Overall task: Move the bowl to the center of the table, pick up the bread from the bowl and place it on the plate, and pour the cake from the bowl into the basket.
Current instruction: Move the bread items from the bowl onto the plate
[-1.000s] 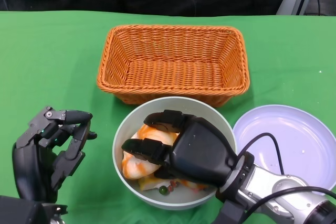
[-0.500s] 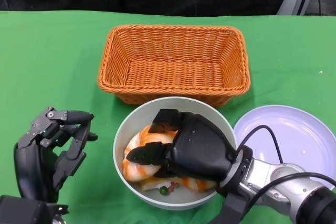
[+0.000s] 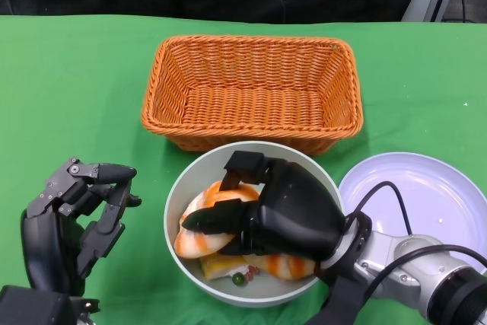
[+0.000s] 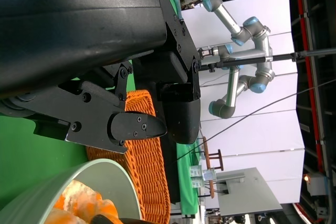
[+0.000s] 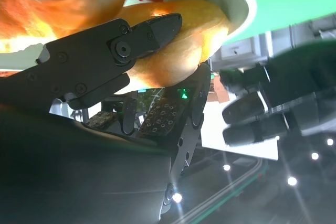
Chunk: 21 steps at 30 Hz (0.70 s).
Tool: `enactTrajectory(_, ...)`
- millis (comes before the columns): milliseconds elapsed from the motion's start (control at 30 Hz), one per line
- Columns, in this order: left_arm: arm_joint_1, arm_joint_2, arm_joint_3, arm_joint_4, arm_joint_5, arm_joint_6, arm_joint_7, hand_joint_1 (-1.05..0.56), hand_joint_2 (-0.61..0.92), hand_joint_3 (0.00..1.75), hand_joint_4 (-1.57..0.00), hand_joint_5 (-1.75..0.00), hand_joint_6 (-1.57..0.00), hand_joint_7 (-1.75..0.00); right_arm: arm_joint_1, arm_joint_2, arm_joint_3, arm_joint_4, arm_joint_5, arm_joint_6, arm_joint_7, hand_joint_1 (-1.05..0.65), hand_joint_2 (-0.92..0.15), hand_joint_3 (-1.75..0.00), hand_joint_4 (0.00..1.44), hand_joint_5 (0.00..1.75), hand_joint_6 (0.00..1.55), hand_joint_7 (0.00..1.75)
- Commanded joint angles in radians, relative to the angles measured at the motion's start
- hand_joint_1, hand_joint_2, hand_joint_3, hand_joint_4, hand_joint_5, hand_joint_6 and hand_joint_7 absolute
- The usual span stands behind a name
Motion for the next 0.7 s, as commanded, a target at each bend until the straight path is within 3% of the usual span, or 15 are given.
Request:
enactTrajectory(33,-0.009,0.013,0.01,0.014,0.002,-0.015,0.015,-0.11,0.92,0.31,-0.77,-1.43,-0.85,-1.0,-0.019,-0.003,-0.038,0.003,0.051,-0.047,-0.02,-0.24,-0.88,-0.01,0.86,1.02,1.23,0.07)
enactTrajectory(300,-0.019,0.022,0.019,0.04,0.011,-0.015,0.026,-0.11,0.92,0.3,-0.77,-1.37,-0.84,-0.98,0.008,-0.012,-0.153,-0.087,0.19,-0.124,0.06,-0.19,-0.89,-0.01,0.82,1.03,1.22,0.08)
enactTrajectory(533,-0.025,0.022,0.028,0.053,0.022,-0.019,0.033,-0.1,0.92,0.31,-0.79,-1.36,-0.85,-0.98,0.067,0.008,-0.243,-0.169,0.291,-0.119,0.142,-0.18,-0.86,0.0,0.87,1.02,1.24,0.1)
enactTrajectory(700,-0.026,0.025,0.027,0.057,0.036,-0.016,0.049,-0.09,0.92,0.32,-0.79,-1.36,-0.86,-0.99,0.173,0.021,-0.337,-0.331,0.502,-0.058,0.354,-0.19,-0.89,-0.02,0.86,1.03,1.25,0.11)
